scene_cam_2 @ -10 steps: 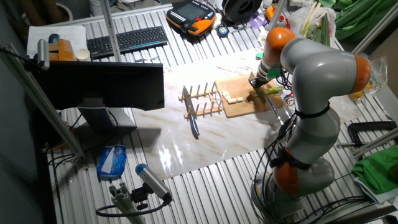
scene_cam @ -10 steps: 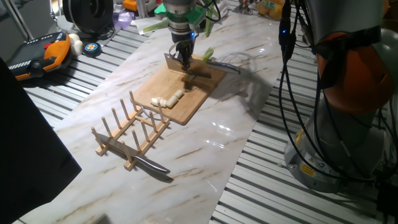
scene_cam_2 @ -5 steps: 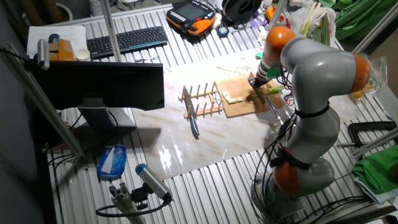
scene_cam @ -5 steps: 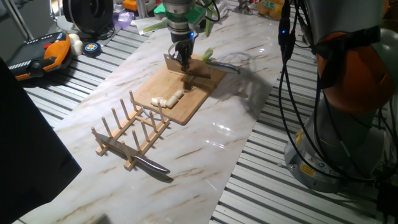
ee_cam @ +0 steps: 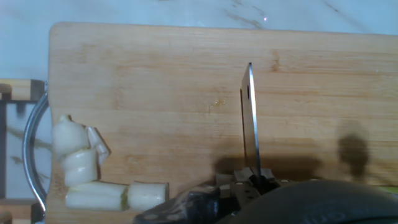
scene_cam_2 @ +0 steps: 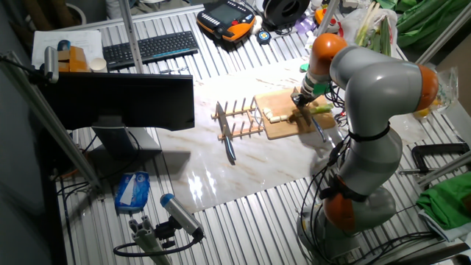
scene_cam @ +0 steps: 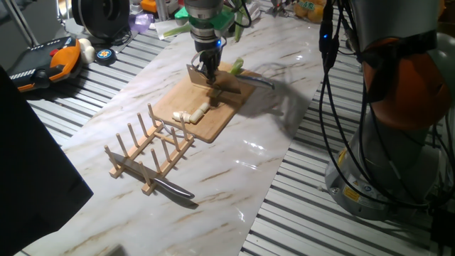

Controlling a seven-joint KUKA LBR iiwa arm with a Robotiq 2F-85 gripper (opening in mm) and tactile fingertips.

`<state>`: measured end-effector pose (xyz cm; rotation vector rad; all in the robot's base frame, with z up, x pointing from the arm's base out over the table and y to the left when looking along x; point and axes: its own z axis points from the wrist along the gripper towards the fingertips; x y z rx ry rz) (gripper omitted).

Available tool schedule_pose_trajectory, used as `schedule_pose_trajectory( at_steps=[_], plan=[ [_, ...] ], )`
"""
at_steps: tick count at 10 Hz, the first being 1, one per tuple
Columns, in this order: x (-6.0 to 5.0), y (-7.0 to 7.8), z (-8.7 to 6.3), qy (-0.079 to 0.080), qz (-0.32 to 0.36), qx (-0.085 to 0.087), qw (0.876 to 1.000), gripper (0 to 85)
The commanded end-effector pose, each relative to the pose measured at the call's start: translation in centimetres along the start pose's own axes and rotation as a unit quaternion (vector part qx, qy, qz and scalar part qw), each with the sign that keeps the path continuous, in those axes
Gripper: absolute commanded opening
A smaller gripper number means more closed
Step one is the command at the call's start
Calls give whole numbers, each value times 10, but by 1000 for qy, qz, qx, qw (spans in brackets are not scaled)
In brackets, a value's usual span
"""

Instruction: Chop the scallions

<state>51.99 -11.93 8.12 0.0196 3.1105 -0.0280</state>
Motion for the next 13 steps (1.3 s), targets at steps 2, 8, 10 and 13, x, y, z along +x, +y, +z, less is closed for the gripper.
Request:
schedule_pose_trajectory(
  at_steps=[2, 8, 10, 13],
  plan=[
    [0, 5, 2, -1, 0, -1, 1000, 7],
    [1, 18, -3, -2, 3, -2, 1000, 7],
    [3, 23, -10, -3, 6, -1, 1000, 7],
    [5, 28, -9, -6, 6, 1, 1000, 7]
  ],
)
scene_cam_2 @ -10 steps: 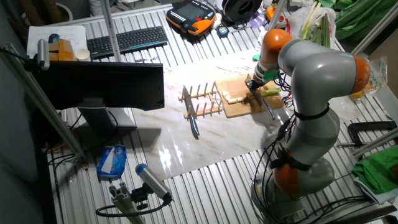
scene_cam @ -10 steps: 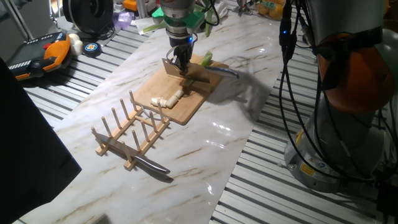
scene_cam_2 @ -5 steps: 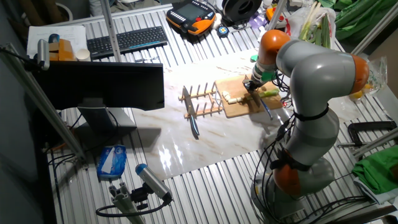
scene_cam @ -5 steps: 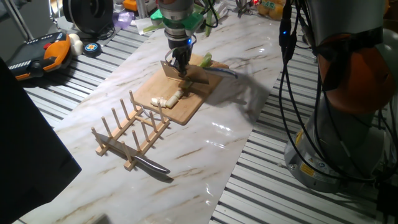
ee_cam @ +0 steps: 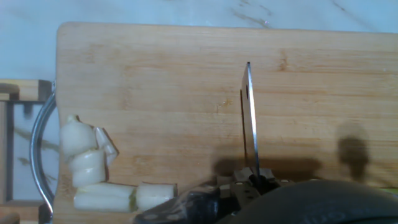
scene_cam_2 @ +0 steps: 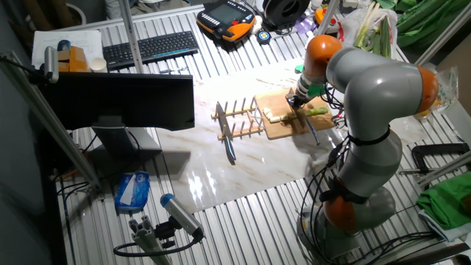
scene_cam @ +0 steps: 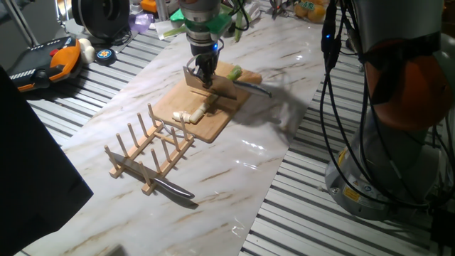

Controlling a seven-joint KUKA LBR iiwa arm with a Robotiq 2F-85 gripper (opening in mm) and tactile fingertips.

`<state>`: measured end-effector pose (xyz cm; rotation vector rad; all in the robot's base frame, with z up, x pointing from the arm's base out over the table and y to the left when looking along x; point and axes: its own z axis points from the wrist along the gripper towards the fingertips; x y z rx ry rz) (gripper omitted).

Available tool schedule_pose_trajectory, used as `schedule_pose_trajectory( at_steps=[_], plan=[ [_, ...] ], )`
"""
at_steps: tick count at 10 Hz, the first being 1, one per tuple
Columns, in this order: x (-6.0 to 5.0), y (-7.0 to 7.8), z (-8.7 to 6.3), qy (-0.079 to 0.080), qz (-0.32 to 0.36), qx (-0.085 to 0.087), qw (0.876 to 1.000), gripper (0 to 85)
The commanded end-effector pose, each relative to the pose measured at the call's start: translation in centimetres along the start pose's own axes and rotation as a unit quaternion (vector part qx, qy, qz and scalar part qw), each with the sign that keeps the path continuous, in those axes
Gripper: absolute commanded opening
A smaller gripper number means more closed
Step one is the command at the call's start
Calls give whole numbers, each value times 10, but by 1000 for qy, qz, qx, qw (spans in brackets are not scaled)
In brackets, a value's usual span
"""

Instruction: Chop the scallions

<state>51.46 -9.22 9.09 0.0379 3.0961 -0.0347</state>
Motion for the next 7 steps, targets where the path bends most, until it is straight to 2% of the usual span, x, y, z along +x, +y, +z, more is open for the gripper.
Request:
schedule_pose_trajectory(
  at_steps=[1, 4, 7],
  plan=[
    [1, -1, -2, -1, -1, 1, 1000, 7],
    [2, -12, -9, -4, -18, 4, 1000, 7],
    [5, -14, -11, -5, -19, 1, 1000, 7]
  ],
)
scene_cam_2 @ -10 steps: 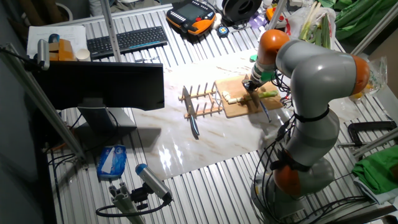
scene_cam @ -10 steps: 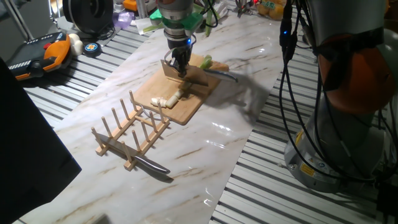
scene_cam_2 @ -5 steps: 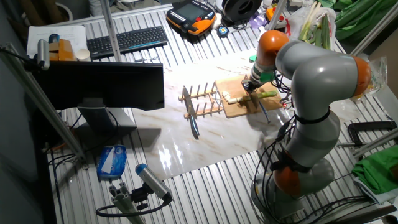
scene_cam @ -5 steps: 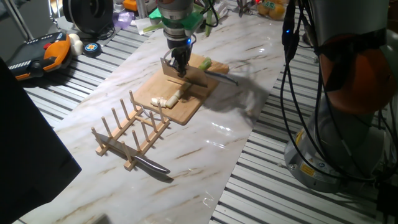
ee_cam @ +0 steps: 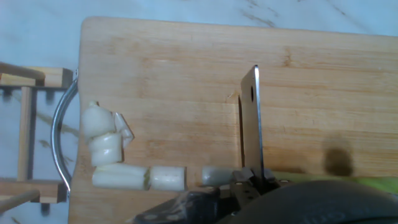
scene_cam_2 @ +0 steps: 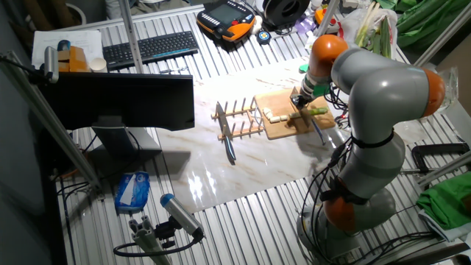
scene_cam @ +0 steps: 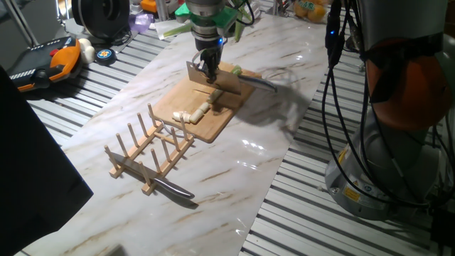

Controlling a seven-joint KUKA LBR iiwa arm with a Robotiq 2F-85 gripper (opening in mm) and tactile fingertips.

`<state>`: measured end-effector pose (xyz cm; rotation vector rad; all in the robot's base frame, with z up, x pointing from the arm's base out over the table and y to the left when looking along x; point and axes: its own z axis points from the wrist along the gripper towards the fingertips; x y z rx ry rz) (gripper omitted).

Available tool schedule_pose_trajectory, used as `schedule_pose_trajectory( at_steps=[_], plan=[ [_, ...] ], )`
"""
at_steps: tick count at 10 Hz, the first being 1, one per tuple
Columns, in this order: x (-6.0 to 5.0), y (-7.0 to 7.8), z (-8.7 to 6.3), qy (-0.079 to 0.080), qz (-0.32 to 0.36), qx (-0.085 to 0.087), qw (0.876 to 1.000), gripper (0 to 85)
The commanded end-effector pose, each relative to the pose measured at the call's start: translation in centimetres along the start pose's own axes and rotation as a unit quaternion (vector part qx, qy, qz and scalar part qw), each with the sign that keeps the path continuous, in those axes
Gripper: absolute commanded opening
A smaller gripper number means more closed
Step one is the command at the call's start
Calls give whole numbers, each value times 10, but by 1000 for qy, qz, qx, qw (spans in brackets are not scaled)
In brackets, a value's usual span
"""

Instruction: Chop the scallions

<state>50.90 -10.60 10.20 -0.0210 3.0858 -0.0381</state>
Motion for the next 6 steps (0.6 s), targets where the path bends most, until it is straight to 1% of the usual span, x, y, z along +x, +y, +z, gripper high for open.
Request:
schedule_pose_trajectory(
  at_steps=[1, 3, 5, 6],
  plan=[
    [0, 0, 1, 0, 1, 2, 1000, 7],
    [-2, 1, 8, 5, 2, 1, 1000, 7],
    [1, -4, 21, 4, 0, 0, 1000, 7],
    [3, -6, 21, 6, -3, 5, 1000, 7]
  ],
)
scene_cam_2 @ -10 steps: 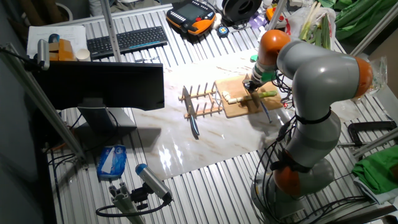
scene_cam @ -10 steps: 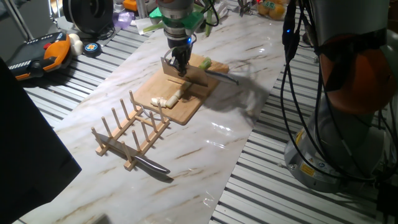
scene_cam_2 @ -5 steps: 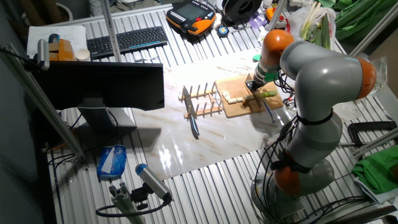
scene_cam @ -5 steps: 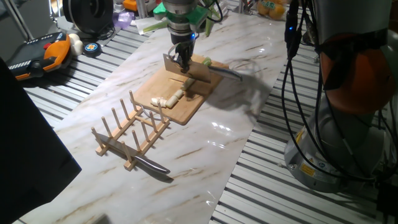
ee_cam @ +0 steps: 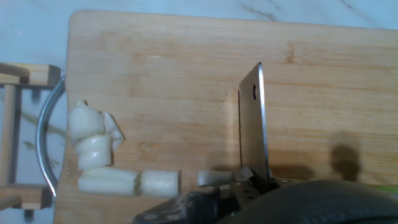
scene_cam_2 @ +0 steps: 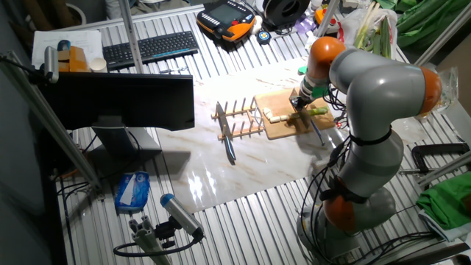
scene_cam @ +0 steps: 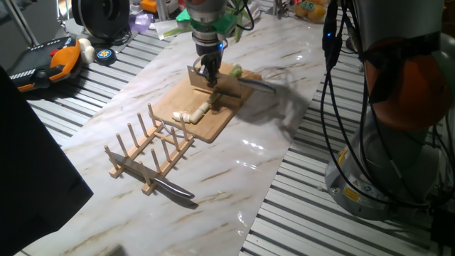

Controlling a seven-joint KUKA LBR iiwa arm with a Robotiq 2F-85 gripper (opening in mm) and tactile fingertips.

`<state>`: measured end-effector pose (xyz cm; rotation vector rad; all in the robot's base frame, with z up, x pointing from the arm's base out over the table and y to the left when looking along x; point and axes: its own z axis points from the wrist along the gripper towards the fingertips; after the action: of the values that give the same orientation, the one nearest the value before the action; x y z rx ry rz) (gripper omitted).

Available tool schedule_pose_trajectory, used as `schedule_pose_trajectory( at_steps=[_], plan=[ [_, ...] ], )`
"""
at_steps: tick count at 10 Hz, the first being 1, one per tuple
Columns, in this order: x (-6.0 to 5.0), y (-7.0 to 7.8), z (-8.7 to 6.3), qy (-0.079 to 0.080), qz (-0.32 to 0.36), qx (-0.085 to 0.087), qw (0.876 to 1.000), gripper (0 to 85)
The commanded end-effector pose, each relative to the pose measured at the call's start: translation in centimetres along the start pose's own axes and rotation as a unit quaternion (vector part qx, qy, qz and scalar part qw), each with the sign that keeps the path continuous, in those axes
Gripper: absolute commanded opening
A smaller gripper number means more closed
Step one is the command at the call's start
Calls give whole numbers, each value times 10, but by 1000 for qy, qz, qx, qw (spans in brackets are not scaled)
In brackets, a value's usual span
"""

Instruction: Chop the scallions

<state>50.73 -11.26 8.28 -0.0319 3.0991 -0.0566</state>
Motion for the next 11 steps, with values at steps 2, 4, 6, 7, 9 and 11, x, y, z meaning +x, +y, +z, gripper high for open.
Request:
schedule_pose_trajectory(
  at_steps=[2, 4, 6, 7, 9, 11],
  plan=[
    [3, -3, -5, 5, 0, 2, 1000, 7],
    [5, -3, -6, 6, 0, 3, 1000, 7],
    [3, 0, -8, 4, 2, -4, 1000, 7],
    [1, 2, -9, 1, 3, -1, 1000, 7],
    [-1, 3, -8, -1, 4, -7, 1000, 50],
    [-2, 4, -8, -1, 4, -7, 1000, 117]
  ],
)
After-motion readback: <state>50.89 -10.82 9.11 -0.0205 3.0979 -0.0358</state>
